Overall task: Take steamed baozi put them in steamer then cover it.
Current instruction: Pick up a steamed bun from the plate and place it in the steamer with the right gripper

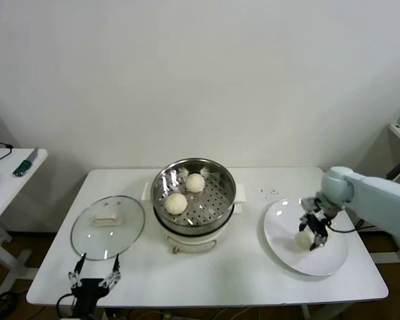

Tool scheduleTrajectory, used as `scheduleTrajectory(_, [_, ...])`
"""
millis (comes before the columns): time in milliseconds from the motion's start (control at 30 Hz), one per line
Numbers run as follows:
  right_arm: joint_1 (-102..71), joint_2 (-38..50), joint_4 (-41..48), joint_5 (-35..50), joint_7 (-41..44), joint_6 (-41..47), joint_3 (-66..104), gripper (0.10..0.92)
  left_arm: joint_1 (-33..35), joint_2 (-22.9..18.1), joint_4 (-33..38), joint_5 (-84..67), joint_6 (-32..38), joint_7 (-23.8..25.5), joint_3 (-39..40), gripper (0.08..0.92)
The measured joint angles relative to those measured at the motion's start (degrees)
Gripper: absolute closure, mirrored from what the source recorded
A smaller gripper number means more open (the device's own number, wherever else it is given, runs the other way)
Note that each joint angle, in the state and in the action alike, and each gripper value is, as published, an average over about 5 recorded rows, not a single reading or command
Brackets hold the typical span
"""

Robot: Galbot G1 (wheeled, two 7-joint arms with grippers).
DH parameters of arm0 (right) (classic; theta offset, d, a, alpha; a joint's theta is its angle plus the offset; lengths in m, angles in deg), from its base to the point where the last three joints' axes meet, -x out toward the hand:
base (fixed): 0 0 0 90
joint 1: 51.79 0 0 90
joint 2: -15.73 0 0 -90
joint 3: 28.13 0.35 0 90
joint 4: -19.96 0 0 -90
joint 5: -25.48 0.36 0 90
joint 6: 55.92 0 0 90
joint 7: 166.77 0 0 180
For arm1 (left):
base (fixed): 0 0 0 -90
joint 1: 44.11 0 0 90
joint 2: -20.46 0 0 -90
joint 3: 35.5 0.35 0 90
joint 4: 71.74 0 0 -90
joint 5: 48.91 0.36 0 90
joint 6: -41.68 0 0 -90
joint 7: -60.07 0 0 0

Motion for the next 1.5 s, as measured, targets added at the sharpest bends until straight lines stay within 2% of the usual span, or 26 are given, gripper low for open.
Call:
scheduleTrajectory(300, [16.1, -8.1, -0.6, 1.3, 3.0, -11.3, -7.1, 0.358, 0.0, 0.0, 0.4, 0.5, -0.3, 0.2, 0.6, 0.177])
scheduleTrajectory(600, [23.4, -18.5, -2.7, 1.1, 4.5, -19.9, -9.0, 0.355, -0.1, -0.3, 0.8, 1.1, -0.7, 0.8, 1.5, 0.177])
scheduleTrajectory(1100, [21.3, -36.0, -1.5, -6.7, 4.8, -30.4, -7.0, 0.348, 0.6, 1.8, 0.3, 0.7, -0.8, 0.9, 1.8, 0.177])
scheduleTrajectory(1500, [15.8, -42.5, -1.0, -11.7, 4.7, -33.1, -6.3, 0.347, 0.8, 2.5, -0.3, 0.2, -0.8, 0.9, 1.4, 0.177])
